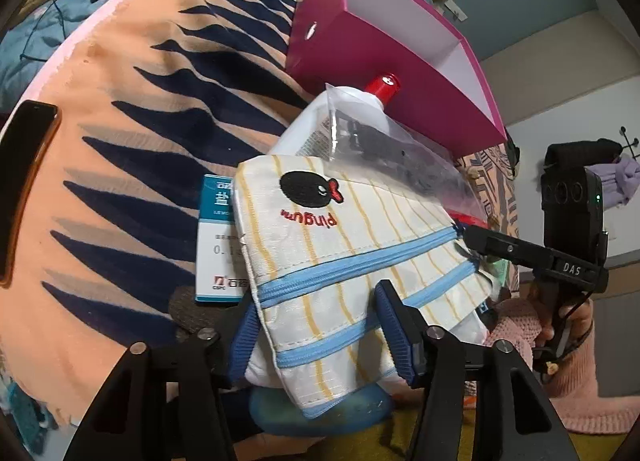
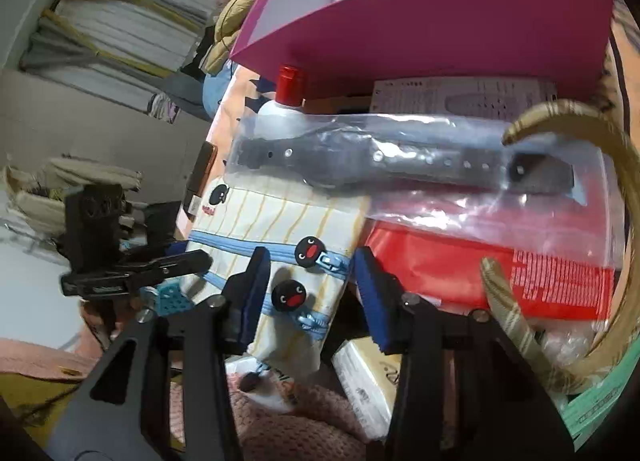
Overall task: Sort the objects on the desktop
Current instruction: 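Lift the striped pouch with the right gripper toward the magenta box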
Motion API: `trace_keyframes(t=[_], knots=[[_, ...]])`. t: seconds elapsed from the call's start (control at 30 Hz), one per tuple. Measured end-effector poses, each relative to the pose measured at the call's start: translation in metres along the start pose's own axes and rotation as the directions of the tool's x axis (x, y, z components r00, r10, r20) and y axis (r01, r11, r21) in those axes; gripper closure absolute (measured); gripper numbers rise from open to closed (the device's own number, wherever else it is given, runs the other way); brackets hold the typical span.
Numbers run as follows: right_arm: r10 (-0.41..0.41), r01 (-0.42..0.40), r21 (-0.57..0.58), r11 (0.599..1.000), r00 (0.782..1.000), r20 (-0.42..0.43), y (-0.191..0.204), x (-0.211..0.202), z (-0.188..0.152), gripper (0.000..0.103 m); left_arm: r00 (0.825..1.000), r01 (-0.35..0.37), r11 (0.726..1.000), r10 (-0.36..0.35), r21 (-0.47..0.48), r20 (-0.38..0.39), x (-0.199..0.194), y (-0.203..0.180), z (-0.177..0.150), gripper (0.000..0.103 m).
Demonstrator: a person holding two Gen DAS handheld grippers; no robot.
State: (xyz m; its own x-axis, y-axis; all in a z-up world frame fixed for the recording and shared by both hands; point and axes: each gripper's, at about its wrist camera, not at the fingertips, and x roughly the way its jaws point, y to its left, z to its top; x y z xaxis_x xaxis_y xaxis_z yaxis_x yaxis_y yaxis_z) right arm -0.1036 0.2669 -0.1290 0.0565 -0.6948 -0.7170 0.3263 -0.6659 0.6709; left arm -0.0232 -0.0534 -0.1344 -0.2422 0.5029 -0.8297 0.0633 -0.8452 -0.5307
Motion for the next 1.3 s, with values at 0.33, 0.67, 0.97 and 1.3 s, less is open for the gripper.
trace_keyframes(t=[0.33,0.67,0.97,1.3], knots=[[-0.165,0.151,-0.188,0.970,0.984,-0.062,0.036,0.027,-0.001,0.041,1.000,-0.020,1.000,0.020,0.007,-0.014,0.006,0.001,-0.003,0.047],[-0.185,0.189,-0.186,0.964,0.982,0.035,0.031,0.012,-0.010,0.074,1.000,-0.015,0.999,0.014,0.032,0.018,-0.011,-0.002,-0.009,0.060],[-0.142,0.165,-0.231,0.959,0.983,0.115,0.051,-0.027,-0.030,0.075,0.998,0.018,0.994,-0.024,0.106,0.058,-0.046,-0.021,-0.013,0.060],[-0.082,0.157,-0.279,0.947,0.961,0.263,0.073,-0.071,-0.019,0.077,0.985,0.017,0.976,-0.053,0.218,0.164,-0.079,-0.058,0.007,0.062]])
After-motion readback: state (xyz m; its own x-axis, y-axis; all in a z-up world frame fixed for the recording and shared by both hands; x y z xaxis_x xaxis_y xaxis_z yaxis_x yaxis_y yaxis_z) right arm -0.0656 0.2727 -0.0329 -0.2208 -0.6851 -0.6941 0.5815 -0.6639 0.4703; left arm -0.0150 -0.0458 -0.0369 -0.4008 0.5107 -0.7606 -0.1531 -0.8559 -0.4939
